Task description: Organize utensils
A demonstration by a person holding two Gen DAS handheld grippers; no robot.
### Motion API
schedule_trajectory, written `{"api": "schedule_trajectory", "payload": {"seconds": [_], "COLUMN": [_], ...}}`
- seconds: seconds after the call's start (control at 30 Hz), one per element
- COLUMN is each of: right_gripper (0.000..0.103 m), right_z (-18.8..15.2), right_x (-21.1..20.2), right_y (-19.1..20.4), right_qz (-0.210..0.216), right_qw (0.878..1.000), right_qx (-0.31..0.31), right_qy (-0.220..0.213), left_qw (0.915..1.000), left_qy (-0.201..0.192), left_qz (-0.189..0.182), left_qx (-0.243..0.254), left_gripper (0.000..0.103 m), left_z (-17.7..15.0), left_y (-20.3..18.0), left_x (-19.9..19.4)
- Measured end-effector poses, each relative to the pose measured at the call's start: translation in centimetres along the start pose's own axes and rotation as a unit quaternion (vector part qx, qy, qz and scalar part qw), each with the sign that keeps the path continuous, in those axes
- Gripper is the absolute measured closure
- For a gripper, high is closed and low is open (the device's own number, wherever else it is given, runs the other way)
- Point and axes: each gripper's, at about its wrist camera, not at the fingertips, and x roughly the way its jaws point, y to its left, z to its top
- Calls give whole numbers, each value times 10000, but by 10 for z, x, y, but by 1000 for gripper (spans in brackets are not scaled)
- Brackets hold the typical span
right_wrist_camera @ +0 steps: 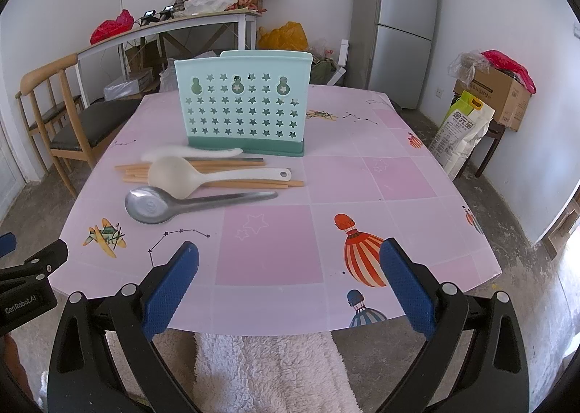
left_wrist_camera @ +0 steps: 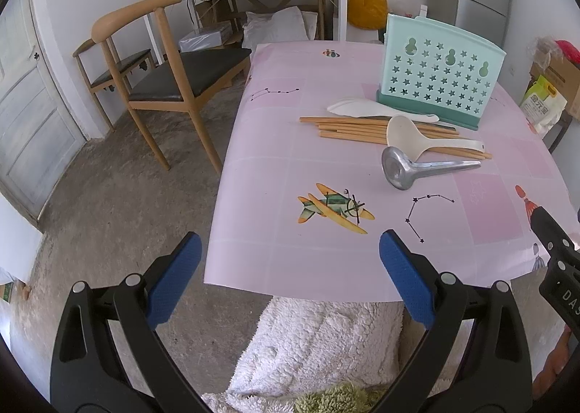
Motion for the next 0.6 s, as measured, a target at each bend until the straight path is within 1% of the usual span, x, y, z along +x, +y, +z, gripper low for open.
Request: {"api": "schedule_trajectory", "payload": {"seconds": [0.6], "right_gripper": [6], "right_z": [0], "right_x": [-1], "right_y": [1], "right_qz": [-1], "right_qw": [10000], "right_qx": [-1], "right_qy": [-2], "left_qw": [10000], "left_qy": [14], "left_qz": [8], "left_qx": [-50], "left_gripper": [8], "left_z": [2], "left_y": [4], "left_x": [2]}}
